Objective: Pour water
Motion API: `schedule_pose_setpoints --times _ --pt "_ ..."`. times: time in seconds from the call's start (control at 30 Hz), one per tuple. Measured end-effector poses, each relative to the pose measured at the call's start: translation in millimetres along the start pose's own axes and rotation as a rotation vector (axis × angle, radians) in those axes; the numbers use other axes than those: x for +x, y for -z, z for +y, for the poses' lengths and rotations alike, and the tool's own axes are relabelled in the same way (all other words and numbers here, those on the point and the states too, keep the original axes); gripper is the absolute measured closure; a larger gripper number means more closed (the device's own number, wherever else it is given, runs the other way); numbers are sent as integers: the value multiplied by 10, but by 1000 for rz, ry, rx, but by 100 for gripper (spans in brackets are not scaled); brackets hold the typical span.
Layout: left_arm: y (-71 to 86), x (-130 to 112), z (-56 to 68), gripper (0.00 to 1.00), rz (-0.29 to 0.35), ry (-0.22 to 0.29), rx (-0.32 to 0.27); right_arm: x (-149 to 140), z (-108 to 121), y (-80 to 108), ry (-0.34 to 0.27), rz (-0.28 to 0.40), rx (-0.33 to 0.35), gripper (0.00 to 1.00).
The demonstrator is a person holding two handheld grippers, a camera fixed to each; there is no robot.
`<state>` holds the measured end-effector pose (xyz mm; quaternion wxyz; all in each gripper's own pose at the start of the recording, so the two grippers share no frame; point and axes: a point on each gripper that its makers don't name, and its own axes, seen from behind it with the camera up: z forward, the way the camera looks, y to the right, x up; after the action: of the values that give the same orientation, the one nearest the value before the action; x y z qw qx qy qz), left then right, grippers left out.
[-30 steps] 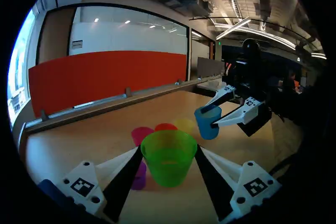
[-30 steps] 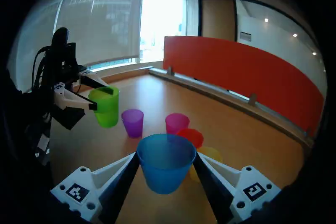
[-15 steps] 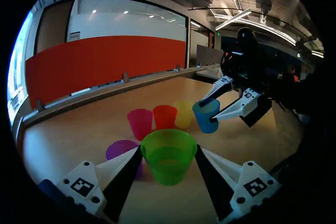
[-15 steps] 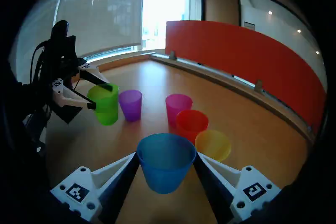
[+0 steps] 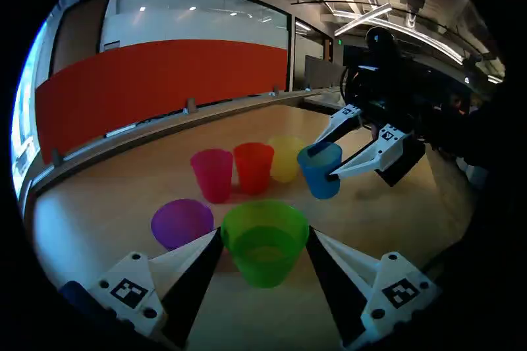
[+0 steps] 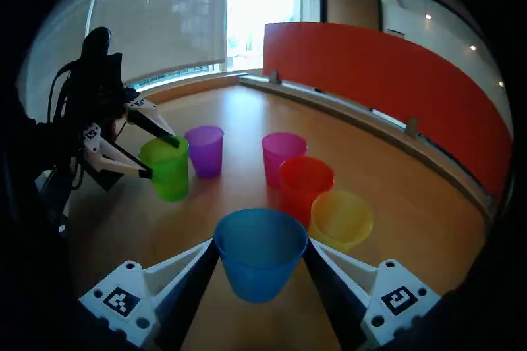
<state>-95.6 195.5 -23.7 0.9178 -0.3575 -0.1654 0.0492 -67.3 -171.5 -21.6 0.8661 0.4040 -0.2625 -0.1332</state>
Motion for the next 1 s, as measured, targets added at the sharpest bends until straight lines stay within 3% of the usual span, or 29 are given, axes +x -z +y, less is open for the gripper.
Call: schedule_pose_setpoints --times 1.0 --pt "-84 -247 79 12 -40 -34 0 -175 1 -71 12 -25 6 8"
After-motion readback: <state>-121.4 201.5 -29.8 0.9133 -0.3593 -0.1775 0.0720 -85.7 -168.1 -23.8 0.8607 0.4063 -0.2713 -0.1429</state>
